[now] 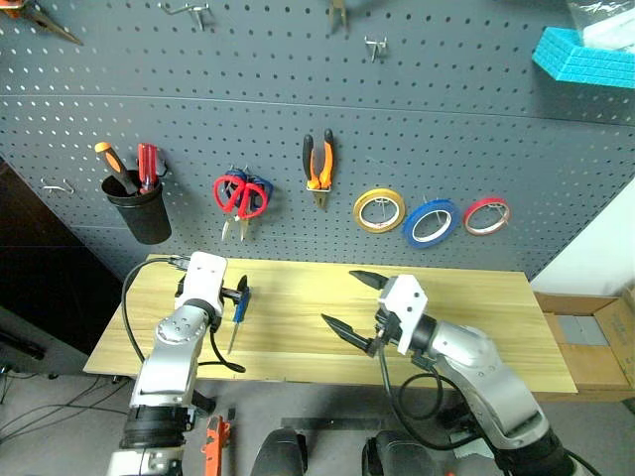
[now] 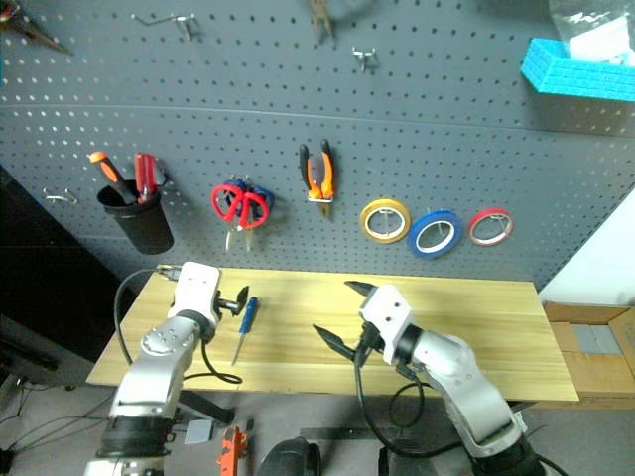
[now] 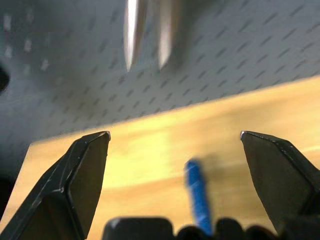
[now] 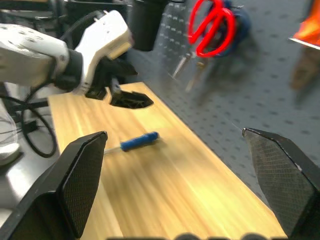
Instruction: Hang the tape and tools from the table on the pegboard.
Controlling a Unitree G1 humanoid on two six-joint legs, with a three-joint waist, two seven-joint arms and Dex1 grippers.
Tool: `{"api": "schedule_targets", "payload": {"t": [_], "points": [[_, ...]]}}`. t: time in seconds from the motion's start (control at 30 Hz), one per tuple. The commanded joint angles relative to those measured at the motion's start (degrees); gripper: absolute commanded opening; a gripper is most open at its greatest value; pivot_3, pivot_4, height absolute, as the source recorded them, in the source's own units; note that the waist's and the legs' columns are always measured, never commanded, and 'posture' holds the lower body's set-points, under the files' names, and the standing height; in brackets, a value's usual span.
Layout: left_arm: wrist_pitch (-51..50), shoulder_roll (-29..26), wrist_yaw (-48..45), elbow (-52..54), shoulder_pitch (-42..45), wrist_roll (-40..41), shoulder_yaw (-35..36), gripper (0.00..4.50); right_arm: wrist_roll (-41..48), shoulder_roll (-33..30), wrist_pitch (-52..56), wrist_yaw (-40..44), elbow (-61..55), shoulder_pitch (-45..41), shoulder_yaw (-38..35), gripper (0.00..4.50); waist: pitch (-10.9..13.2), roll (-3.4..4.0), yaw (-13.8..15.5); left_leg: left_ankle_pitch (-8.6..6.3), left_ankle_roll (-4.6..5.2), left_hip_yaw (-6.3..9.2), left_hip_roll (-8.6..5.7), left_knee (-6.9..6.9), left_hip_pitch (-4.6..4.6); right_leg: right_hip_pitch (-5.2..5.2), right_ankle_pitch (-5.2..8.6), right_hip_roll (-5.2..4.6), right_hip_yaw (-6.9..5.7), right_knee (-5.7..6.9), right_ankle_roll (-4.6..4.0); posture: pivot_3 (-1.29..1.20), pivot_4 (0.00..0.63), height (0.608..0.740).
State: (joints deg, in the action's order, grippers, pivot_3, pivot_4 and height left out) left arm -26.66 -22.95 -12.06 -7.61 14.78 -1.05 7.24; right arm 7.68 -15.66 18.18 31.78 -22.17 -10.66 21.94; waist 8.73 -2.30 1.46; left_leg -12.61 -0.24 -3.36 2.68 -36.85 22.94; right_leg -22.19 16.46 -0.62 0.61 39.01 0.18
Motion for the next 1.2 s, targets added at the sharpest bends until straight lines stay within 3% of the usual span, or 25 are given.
{"api": "schedule_targets", "payload": {"t": [0.03,0.3,0.57,0.7,1.0,1.03,1.2], "points": [[-1.9,-1.1,-1.5,-5.8,4.4,0.8,0.3,4.49,-0.6,2.1,1.2,-0.5,0.2,-3.0,1.3,4.50,0.7,-0.13,0.2,0.00,0.00,0.01,-0.01,0.00,0.05,-0.01,-0.02,-0.01,-0.02,-0.01,-0.04,0.11,0.211,0.740],[-2.5,-2.3,-8.1,-18.1,9.5,0.6,-3.7,4.49,-0.9,3.5,6.7,-0.9,-1.8,-4.6,3.1,4.50,3.9,-0.23,0.0,-0.07,0.09,0.21,-0.14,-0.03,0.96,-0.69,-0.12,-0.29,-0.37,-0.05,-0.20,0.11,0.300,0.740],[1.5,-3.8,-10.3,-30.3,15.1,-1.7,-6.8,4.49,-2.9,2.6,11.1,-1.0,-4.1,-4.1,5.9,4.50,6.6,0.32,0.0,-0.01,-0.01,0.65,-0.11,-0.09,1.43,-1.03,-0.11,-0.34,-0.92,0.02,-0.20,0.09,0.349,0.740],[3.0,-4.3,-9.8,-33.5,17.0,-2.8,-7.8,3.66,-3.0,2.7,11.8,-1.2,-3.9,-4.5,5.8,4.50,7.2,0.40,-0.1,0.03,-0.07,0.74,-0.12,-0.09,1.44,-1.01,-0.09,-0.35,-1.04,0.02,-0.18,0.09,0.349,0.740],[3.4,-4.1,-9.1,-33.4,17.3,-2.9,-7.6,0.65,-3.7,2.3,11.0,-1.6,-3.0,-4.9,4.1,4.50,7.4,0.41,-0.2,0.12,-0.23,0.87,-0.11,-0.01,1.46,-1.02,-0.02,-0.35,-1.19,0.02,-0.05,0.09,0.318,0.740],[3.5,-4.0,-9.1,-33.5,17.4,-3.0,-7.5,0.47,-3.6,2.4,10.9,-1.5,-2.8,-5.0,3.9,4.50,7.4,0.41,-0.1,0.12,-0.24,0.87,-0.11,-0.01,1.46,-1.01,-0.01,-0.35,-1.19,0.02,-0.02,0.09,0.313,0.740],[0.8,-3.2,-8.4,-24.7,14.4,-1.5,-6.0,0.47,-1.8,1.5,10.5,-0.7,-4.2,-3.2,1.8,4.50,7.3,0.36,-0.1,0.19,-0.37,0.91,-0.11,0.02,1.52,-1.02,-0.06,-0.35,-1.23,-0.02,-0.12,0.09,0.264,0.740]]}}
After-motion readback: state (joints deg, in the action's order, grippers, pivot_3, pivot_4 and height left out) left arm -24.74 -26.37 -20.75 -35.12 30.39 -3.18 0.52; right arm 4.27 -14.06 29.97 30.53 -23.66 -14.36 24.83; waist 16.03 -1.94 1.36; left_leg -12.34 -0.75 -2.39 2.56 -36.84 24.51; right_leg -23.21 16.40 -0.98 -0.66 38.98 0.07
